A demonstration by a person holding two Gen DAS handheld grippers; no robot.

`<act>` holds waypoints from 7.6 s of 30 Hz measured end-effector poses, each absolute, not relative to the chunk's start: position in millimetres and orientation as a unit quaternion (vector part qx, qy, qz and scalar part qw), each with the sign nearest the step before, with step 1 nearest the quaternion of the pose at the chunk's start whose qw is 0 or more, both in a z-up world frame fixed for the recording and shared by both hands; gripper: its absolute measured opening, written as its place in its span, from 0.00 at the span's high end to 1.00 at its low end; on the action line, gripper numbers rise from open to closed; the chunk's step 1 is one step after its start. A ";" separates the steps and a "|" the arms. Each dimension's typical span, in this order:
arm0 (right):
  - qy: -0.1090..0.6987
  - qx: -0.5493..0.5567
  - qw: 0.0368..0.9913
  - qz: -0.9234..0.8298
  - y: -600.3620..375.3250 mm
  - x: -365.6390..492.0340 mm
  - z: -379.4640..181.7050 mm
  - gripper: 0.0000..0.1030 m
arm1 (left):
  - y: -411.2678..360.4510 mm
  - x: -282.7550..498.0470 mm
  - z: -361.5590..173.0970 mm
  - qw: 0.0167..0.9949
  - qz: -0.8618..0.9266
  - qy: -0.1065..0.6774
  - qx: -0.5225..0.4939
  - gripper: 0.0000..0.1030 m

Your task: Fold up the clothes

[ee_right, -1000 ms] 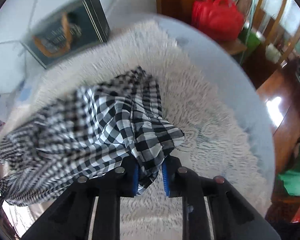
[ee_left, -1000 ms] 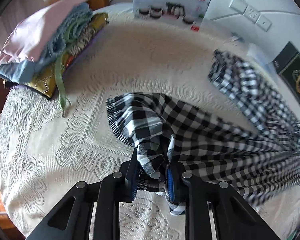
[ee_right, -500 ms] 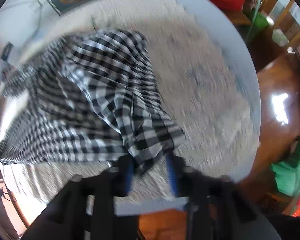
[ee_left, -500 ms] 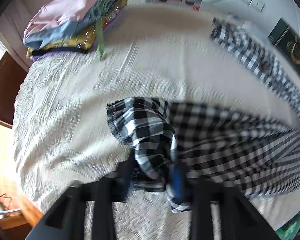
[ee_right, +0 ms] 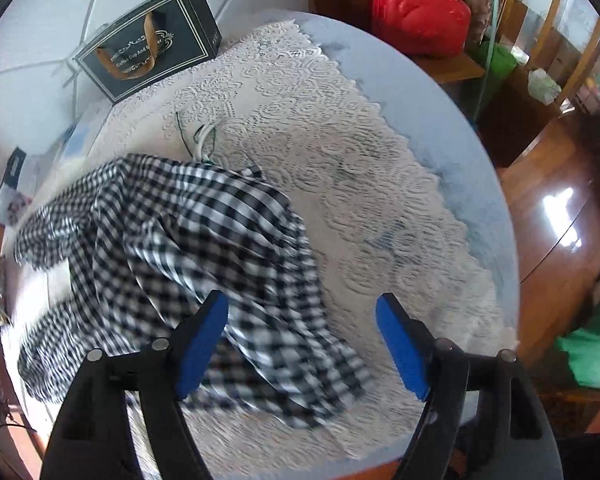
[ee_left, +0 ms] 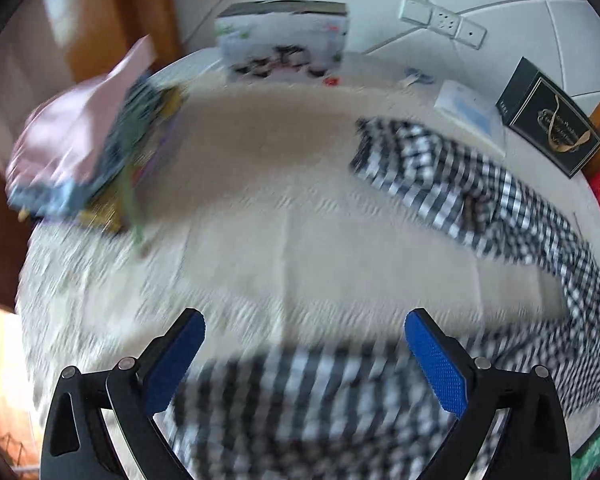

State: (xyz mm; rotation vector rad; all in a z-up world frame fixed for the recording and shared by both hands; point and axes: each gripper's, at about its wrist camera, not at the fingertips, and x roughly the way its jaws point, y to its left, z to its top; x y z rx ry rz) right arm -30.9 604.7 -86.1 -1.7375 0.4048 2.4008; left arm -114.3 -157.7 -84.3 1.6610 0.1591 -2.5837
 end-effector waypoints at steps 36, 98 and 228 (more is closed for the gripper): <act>0.230 -0.610 0.109 0.751 609.1 -117.4 -168.6 0.16 | -82.9 -327.7 -192.5 0.001 -0.808 0.001 0.589 0.02; 0.078 -0.564 0.077 0.818 557.6 -237.1 -141.3 0.18 | -190.9 -250.8 -111.1 0.109 -0.832 0.011 0.545 0.00; 0.046 -0.483 -0.008 0.875 523.7 -214.8 -91.2 0.84 | -212.6 -272.5 -85.2 0.037 -0.850 0.053 0.522 0.81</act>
